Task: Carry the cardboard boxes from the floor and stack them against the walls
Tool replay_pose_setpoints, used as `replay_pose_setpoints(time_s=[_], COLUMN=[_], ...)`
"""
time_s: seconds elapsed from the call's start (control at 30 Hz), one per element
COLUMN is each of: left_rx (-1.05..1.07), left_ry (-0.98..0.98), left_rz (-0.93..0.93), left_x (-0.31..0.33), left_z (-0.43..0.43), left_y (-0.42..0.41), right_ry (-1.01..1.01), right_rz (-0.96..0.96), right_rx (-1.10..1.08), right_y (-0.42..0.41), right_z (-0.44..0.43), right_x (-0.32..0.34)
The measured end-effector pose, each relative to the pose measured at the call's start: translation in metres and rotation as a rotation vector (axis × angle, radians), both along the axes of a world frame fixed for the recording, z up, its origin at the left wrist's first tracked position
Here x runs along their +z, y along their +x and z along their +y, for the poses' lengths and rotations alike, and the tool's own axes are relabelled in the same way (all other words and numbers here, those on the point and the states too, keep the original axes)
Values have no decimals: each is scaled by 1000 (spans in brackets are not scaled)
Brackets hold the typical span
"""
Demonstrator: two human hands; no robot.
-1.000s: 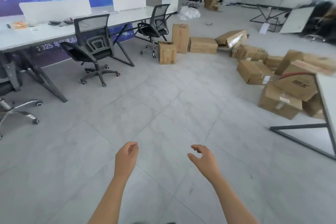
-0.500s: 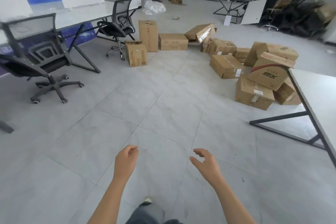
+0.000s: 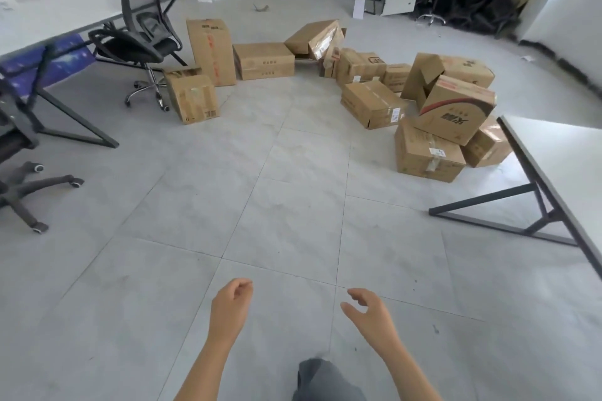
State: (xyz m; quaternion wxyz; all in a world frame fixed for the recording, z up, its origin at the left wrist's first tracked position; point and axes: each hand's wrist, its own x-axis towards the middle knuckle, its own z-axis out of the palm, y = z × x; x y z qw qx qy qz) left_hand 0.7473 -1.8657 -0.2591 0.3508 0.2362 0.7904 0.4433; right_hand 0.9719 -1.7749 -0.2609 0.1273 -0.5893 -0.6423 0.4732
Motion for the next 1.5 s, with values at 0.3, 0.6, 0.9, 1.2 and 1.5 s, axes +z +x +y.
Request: replay_pose_setpoints(time_s=[0.3,0.6,0.9,1.2,1.5], left_rx=[-15,-30,-61,-152,-278], left_ry=[65,106,69,184,91], left_rz=[40,49,3,-10,-40], left_x=[9,33,5,37,20], left_z=[198,372,541,775,942], left_y=[-63,-89,-134,-198,-197], right_ry=[86,67,-4,75,11], right_rz=[62,100,69,110,81], right_rx=[-66,-64,-127,-264,-382], right_y=[-51,-85,-116,-171,-171], right_z=[197,363,512,709,848], right_x=[0,17,-10,22,4])
